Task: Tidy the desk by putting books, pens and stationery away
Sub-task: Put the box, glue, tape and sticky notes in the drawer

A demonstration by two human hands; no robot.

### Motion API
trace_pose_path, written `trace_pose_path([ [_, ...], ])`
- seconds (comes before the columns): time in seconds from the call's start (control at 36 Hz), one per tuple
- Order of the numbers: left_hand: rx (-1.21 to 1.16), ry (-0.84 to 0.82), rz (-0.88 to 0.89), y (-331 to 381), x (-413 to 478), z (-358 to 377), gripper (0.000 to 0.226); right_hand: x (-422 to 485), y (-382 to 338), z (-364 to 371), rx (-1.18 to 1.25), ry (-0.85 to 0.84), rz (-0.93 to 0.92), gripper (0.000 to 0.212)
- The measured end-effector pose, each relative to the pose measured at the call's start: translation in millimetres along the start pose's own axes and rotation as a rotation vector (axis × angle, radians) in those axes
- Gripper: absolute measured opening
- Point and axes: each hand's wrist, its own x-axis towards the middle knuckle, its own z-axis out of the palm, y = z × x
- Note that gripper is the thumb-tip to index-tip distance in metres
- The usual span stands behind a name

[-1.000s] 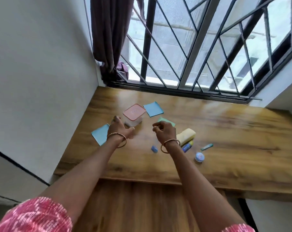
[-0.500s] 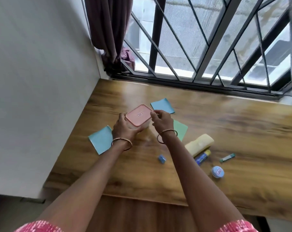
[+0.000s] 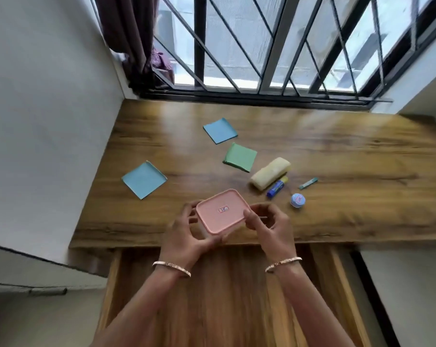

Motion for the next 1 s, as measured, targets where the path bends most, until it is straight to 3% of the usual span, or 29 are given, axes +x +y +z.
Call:
trace_pose_path([
  [0.22, 0.068, -0.273, 0.072, -18.0, -62.1, 32.0, 0.082, -97.1, 47.3, -50.9, 0.110, 0.141, 0.237, 0.018],
  [0.39, 0.131, -0.474, 0.013, -31.7, -76.0, 70.5, 0.108, -126.8, 80.1, -65.7, 0.090, 0.353, 0.363, 0.006],
  [0.47, 0.145, -0.489, -0.020, -36.1, -78.5, 95.1, 0.108, -125.7, 97.2, -71.3, 0.102, 0.469, 0.422, 0.004],
  [0.58, 0.052, -0.472, -0.130, -30.1, -77.8, 121.8, 0.085, -118.0, 110.9, -79.2, 0.063, 0.610, 0.448, 0.004],
  [0.72, -0.058, -0.447, -0.234, -23.2, -64.7, 148.8, 0.064, -95.6, 132.3, -89.8, 0.036, 0.635, 0.471, 0.007],
  [1.0, -0.027, -0.373, -0.359, -9.0, -34.3, 195.7, 0.057, -34.8, 140.7, -115.2, 0.445, 0.733, 0.552, 0.007],
])
